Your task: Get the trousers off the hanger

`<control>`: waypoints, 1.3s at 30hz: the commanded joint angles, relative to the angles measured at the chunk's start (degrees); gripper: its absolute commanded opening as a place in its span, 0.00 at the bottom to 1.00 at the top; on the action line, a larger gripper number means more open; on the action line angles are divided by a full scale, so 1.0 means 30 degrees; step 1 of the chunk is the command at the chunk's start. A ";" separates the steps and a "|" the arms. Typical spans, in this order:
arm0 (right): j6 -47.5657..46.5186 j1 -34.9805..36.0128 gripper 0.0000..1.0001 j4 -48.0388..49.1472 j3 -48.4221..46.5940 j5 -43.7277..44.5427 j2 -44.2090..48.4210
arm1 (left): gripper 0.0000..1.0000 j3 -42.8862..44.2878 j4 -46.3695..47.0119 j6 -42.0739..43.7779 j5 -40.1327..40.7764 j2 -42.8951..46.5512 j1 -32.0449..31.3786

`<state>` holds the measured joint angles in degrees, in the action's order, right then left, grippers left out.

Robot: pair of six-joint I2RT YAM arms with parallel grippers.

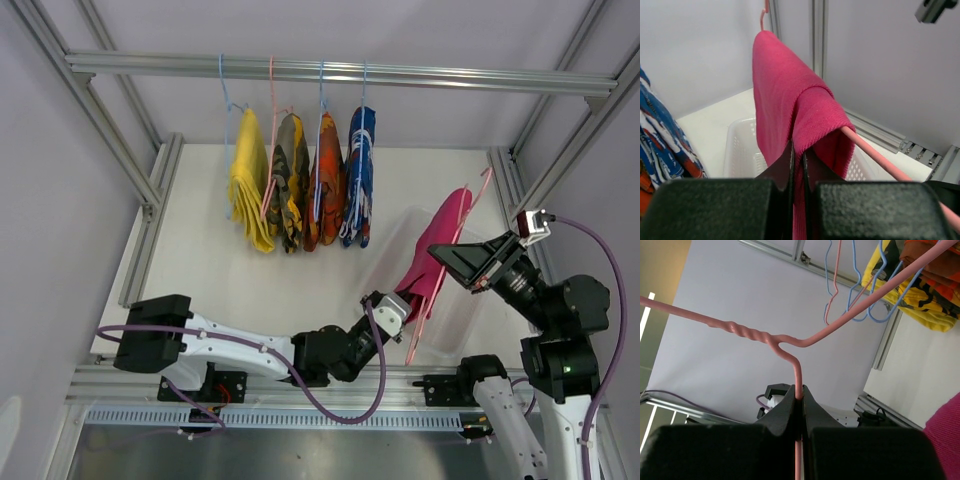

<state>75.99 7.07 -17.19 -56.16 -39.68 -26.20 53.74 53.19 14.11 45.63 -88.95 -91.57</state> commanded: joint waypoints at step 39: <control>-0.5640 0.0075 0.00 0.0076 0.9227 0.0014 0.3547 | 0.01 0.5552 -0.0152 0.4405 0.0641 0.4073 0.0084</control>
<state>61.71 7.09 -18.74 -29.52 -39.75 -15.77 62.87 45.34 24.14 51.68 -80.95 -91.33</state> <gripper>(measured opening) 0.031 0.037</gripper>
